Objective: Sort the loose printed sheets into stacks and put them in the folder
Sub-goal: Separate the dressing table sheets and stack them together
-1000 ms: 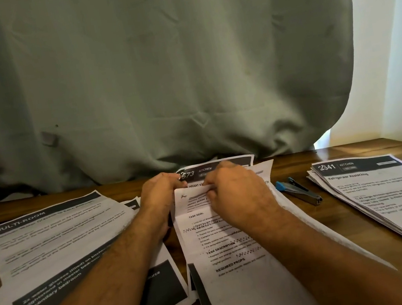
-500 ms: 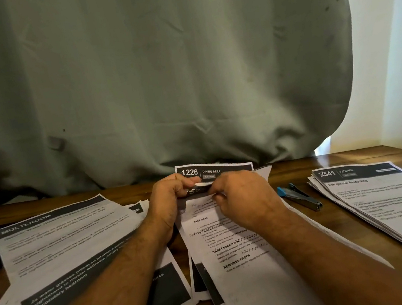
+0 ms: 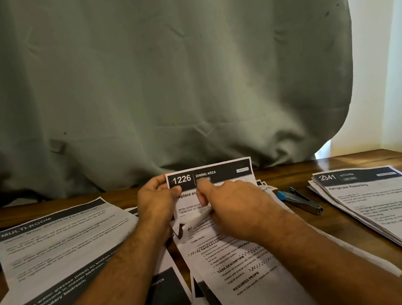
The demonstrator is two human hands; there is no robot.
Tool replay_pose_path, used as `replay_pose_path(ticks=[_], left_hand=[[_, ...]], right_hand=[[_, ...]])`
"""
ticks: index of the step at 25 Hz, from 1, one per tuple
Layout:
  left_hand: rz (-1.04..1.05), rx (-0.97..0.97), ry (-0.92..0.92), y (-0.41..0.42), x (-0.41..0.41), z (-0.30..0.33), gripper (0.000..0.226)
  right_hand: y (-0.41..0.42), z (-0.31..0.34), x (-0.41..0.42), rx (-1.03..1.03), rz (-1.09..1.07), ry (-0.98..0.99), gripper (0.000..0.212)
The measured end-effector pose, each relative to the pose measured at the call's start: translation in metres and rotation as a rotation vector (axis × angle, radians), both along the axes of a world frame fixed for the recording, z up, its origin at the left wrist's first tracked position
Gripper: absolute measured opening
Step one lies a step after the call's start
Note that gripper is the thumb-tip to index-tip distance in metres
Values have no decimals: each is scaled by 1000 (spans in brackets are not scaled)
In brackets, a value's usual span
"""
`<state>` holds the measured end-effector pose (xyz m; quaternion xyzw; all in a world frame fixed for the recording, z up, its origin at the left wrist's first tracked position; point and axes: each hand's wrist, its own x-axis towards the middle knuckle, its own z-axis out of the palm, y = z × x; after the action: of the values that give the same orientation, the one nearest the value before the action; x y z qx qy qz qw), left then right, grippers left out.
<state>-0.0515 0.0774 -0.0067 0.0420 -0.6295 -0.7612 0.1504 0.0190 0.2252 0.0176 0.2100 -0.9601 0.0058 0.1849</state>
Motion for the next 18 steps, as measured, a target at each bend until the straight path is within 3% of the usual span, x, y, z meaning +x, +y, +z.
replay_pose_path(ticks=[3,6,8,13,18], left_hand=[[13,27,-12,-3,-1,-1,24],[31,16,-25,-2,1,1,14],[-20,32,-21,-2,4,2,10],[-335,-137,161,0,13,6,17],[-438,-216,217,5,13,6,28]], right_hand=[[-5,-4,-2,-2,8,49,42],[-8,-6,-2,98,18,81,29],[-5,-1,-3,56,7,128,24],[20,12,-7,-112,-111,323,20],[23,7,-10,-257,-70,299,22]])
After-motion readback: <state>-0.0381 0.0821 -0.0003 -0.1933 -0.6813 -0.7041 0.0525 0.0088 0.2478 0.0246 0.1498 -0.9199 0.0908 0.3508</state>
